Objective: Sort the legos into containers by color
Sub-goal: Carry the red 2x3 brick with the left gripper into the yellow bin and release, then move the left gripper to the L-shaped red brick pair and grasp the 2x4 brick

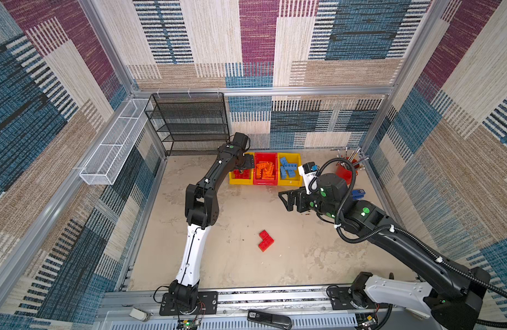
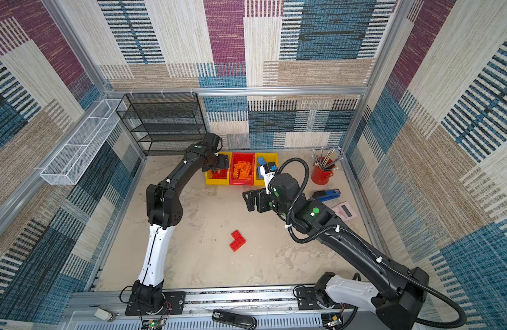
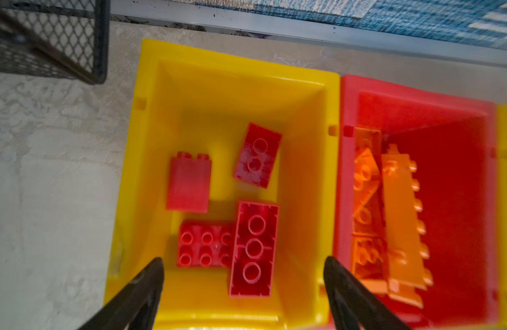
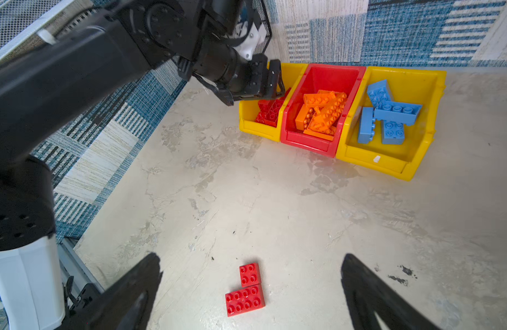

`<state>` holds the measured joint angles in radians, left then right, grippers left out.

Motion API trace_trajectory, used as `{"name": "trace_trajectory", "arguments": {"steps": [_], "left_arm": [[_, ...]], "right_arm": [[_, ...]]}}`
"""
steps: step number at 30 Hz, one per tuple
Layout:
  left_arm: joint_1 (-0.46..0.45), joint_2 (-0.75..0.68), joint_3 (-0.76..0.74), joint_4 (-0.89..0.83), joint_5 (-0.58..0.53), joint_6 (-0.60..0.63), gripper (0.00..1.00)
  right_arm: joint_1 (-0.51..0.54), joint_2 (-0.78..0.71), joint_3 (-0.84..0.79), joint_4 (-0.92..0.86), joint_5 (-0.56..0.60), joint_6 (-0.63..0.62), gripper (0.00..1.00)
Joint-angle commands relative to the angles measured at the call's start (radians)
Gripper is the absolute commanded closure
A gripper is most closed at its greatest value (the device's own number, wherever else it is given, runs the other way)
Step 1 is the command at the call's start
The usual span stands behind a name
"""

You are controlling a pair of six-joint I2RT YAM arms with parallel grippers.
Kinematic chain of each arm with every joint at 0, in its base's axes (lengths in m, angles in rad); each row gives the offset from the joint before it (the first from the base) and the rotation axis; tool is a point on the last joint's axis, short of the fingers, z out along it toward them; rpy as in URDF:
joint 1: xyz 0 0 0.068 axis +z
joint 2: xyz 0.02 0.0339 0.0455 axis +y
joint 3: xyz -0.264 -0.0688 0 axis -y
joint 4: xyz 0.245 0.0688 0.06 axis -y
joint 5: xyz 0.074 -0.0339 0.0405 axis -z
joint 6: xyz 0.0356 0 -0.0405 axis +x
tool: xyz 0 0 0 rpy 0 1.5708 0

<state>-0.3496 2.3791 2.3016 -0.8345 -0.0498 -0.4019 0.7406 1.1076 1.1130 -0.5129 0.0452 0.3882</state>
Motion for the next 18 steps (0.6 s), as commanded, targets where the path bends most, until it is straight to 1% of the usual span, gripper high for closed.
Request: {"name": "trace_trajectory", "arguments": {"steps": [1,6,10,13,15,18], "left_arm": [[-0.02,-0.123,-0.12,0.069,0.009,-0.029,0.12],[-0.065,-0.35,-0.434,0.142,-0.017,-0.057,0.12],[-0.115,-0.57,-0.747,0.217,-0.03,-0.102,0.12],[-0.159,-0.726,-0.95,0.243,-0.059,-0.133,0.11],[-0.19,-0.813,-1.055,0.241,-0.07,-0.153,0.11],[-0.264,-0.945,-1.21,0.249,-0.078,-0.181,0.11]], "right_arm": [[0.002,-0.027,-0.03,0.02,0.001,0.024,0.01],[0.002,-0.06,-0.094,0.003,0.004,0.041,0.01],[0.002,-0.122,-0.161,0.017,0.014,0.068,0.01],[0.002,-0.154,-0.195,0.012,0.026,0.07,0.01],[0.001,-0.166,-0.211,0.004,0.03,0.072,0.01],[0.002,-0.194,-0.242,0.001,0.023,0.083,0.01]]}}
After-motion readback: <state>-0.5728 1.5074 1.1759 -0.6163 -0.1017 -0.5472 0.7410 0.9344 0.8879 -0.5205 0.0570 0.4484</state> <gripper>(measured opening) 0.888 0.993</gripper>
